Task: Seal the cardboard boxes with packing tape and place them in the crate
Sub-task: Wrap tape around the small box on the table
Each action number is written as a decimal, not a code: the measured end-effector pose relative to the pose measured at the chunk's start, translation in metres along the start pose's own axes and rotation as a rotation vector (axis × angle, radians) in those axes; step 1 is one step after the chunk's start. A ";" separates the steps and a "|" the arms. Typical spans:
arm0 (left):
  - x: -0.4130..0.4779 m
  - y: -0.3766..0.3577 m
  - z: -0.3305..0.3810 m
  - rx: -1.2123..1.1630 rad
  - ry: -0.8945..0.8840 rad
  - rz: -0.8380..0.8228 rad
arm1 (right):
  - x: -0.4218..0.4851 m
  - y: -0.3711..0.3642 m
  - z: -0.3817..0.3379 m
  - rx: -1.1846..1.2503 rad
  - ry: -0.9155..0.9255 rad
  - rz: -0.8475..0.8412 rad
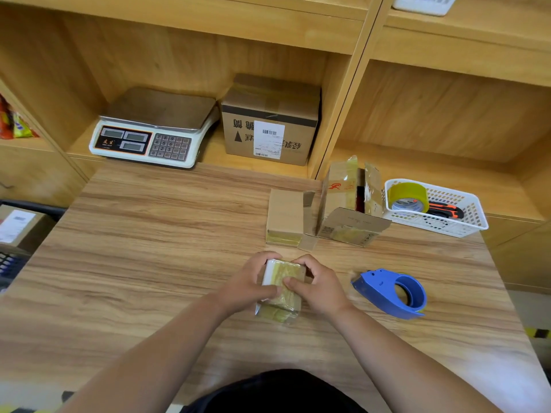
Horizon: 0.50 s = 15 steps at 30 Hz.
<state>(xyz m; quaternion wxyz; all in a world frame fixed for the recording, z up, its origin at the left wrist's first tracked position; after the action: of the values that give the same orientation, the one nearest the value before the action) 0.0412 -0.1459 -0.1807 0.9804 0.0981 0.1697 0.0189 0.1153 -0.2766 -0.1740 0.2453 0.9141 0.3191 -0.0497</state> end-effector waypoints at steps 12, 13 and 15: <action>0.025 0.014 0.004 0.179 -0.046 0.296 | 0.011 0.003 -0.010 -0.225 0.032 0.072; 0.026 0.014 0.003 0.180 -0.040 0.288 | 0.011 -0.002 -0.009 -0.254 0.018 0.016; 0.026 0.015 0.001 0.165 -0.033 0.277 | 0.011 -0.013 -0.006 -0.305 -0.010 -0.089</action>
<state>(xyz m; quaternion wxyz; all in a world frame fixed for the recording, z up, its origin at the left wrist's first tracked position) 0.0660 -0.1295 -0.1848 0.9597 0.2012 0.1394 0.1384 0.1158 -0.2593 -0.1769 0.3805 0.8510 0.3617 -0.0161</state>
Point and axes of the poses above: each hand's wrist, its own x-axis towards the middle knuckle, its own y-axis out of the back of the hand, z = x × y, the point moved 8 cm from there along x, towards the middle knuckle, and after that the axes turned 6 degrees about x, right-handed, at the moved point
